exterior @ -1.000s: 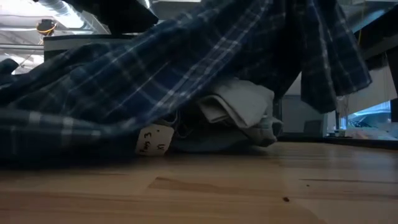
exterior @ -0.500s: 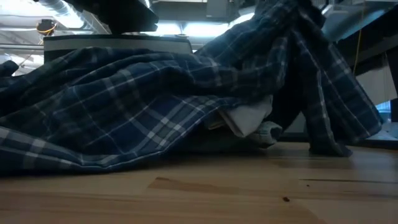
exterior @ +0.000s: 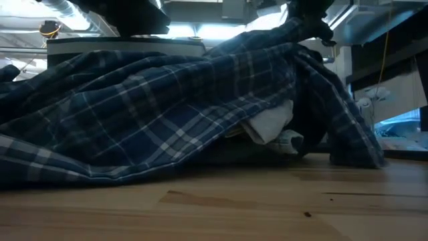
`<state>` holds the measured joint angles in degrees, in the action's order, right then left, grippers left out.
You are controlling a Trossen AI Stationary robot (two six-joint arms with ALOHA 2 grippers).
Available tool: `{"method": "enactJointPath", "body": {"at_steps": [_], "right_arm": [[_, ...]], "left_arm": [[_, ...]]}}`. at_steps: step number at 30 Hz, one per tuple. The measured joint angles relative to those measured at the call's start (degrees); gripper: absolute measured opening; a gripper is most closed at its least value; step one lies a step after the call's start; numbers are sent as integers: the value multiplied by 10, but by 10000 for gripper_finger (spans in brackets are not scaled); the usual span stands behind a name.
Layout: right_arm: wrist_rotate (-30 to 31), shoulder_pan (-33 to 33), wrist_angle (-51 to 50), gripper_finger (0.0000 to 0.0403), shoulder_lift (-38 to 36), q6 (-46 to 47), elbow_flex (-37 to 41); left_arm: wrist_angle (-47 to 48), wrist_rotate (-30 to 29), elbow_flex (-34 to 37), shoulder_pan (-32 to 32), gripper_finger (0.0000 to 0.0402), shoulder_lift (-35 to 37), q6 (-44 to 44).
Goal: Sort clothes
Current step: Move the blue patterned pajama to the middle right
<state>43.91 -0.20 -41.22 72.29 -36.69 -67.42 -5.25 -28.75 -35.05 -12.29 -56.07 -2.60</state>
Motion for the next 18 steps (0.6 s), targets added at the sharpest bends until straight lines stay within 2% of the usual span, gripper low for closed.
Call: {"method": "enactJointPath", "body": {"at_steps": [5,14,18], "right_arm": [[-5,14,-29,213,-15,5,0],[-6,71,-67,218,-36,56,-1],[-50,69,-81,229,-30,79,-1]], "left_arm": [[5,0,0,0,169,0,-4],[3,0,0,0,169,0,-18],[3,0,0,0,169,0,-18]]}}
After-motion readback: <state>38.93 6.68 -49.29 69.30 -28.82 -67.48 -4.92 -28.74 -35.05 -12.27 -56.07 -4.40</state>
